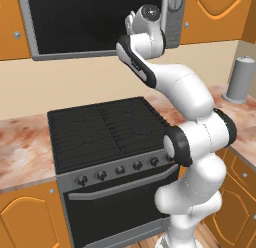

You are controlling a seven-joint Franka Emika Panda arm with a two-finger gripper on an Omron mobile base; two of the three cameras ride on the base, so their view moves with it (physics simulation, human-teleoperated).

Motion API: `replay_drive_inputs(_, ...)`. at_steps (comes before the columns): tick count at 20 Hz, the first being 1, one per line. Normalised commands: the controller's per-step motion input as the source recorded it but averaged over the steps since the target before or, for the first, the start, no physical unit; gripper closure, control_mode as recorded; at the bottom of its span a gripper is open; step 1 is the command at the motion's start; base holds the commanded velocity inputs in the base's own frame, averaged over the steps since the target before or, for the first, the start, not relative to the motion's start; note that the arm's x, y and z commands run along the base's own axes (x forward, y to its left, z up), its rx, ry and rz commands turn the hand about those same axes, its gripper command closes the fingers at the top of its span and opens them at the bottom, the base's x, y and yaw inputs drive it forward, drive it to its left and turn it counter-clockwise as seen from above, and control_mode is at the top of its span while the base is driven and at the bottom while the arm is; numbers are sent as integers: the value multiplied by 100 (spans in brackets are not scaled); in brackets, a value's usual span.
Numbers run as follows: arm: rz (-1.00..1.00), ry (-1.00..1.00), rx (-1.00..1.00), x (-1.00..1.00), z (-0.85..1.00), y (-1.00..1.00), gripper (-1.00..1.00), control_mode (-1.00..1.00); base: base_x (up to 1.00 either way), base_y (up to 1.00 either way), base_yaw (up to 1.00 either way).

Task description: Pick the tomato from the sink and place it in the bowl. Then pick the bowl and place it in the microwave. Then close the microwave door and press the start button.

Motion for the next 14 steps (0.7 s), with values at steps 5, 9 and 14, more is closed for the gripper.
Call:
replay_drive_inputs(5,4,9,0,59,0,-8,-100,-100,0,0,0)
replay_drive_inputs(9,5,9,0,40,0,-5,-100,-100,0,0,0)
replay_drive_inputs(14,2,10,0,6,0,6,-100,-100,0,0,0)
